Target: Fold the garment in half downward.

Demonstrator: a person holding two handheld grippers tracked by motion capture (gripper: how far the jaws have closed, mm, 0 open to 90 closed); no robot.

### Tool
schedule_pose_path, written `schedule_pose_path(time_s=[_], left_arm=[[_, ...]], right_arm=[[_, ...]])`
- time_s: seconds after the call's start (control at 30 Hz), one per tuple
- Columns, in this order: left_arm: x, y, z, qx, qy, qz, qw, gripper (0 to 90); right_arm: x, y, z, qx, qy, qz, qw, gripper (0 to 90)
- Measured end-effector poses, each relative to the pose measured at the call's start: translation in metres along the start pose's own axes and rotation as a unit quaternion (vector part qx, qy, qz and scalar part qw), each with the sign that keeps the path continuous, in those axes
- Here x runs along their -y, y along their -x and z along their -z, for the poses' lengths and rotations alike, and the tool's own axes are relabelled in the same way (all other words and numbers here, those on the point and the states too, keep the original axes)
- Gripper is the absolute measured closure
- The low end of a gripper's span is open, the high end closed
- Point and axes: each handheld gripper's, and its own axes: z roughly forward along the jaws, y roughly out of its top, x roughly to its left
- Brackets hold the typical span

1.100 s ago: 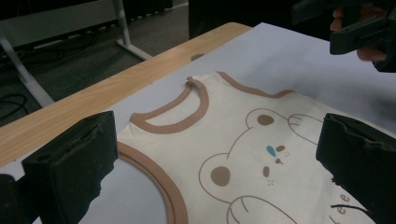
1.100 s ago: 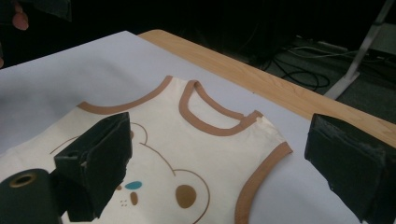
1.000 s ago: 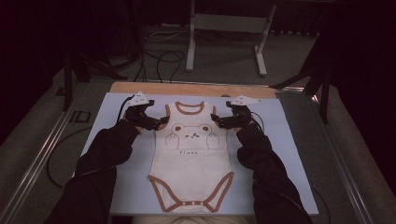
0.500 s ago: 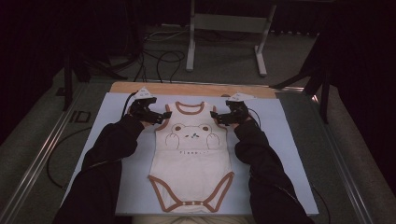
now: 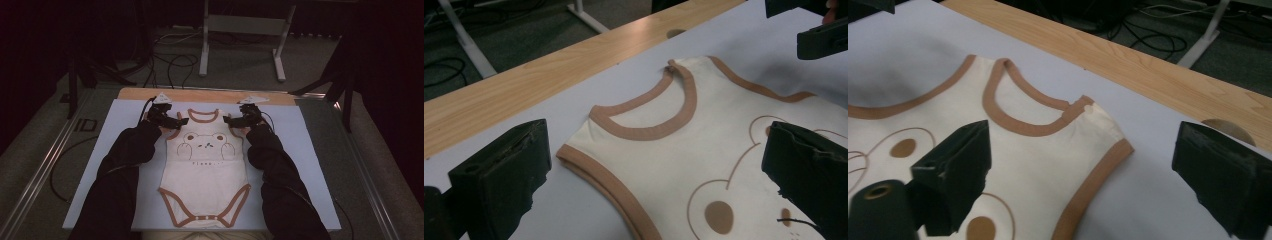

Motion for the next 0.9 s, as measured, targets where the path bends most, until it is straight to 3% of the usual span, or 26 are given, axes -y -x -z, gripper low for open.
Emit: schedule_pose_path(time_s=[0.13,0.33,0.63,0.9], left_arm=[[0.001,-0.002,-0.006,-0.004,-0.002,0.006,1.0,1.1],[0.007,-0.01,-0.019,-0.02,-0.026,0.006,0.9994,3.3],[0.011,-0.023,-0.031,-0.044,-0.048,0.004,0.9979,11.7],[0.013,-0.03,-0.041,-0.05,-0.061,0.016,0.9967,16.0]], right_arm=[[-0.002,0.002,-0.005,0.0,-0.006,-0.002,1.0,11.5],[-0.001,0.007,-0.016,-0.002,-0.018,-0.009,0.9998,13.9],[0.006,0.013,-0.032,0.0,-0.03,-0.018,0.9994,15.4],[0.008,0.017,-0.045,0.007,-0.051,-0.022,0.9984,17.4]])
